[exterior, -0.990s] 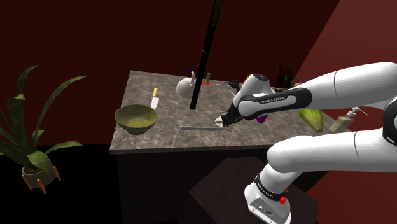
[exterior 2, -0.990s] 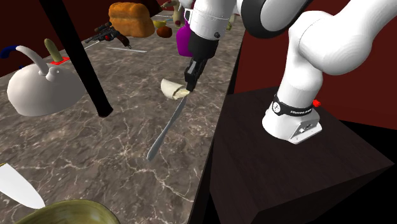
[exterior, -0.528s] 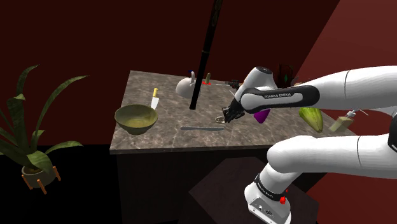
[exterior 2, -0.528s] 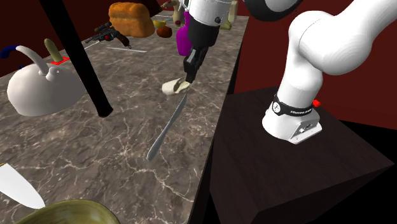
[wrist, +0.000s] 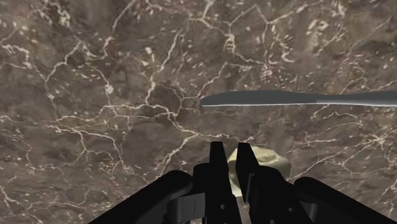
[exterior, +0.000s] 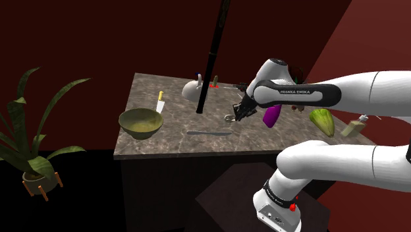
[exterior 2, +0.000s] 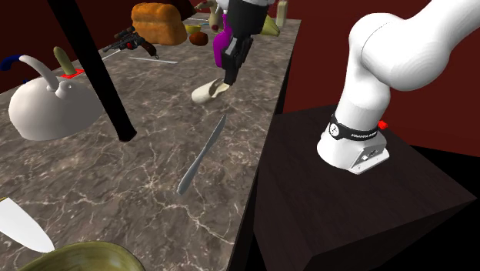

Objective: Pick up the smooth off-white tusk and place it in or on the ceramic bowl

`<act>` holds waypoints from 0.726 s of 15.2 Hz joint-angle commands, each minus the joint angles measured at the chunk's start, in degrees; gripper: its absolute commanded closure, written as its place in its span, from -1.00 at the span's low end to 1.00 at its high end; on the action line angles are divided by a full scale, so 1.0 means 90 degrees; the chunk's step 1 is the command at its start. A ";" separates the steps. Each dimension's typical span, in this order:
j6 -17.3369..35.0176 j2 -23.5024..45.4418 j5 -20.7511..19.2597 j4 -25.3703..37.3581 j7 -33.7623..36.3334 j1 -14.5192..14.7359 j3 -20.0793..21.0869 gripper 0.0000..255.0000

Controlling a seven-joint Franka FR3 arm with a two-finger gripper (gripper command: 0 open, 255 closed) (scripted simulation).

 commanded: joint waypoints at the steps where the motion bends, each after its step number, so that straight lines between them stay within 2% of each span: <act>1: -0.0219 -0.0069 -0.0011 0.0149 -0.0013 -0.0007 -0.0018 1.00; 11: -0.1183 -0.0274 -0.0051 0.0909 -0.0045 -0.0031 -0.0078 1.00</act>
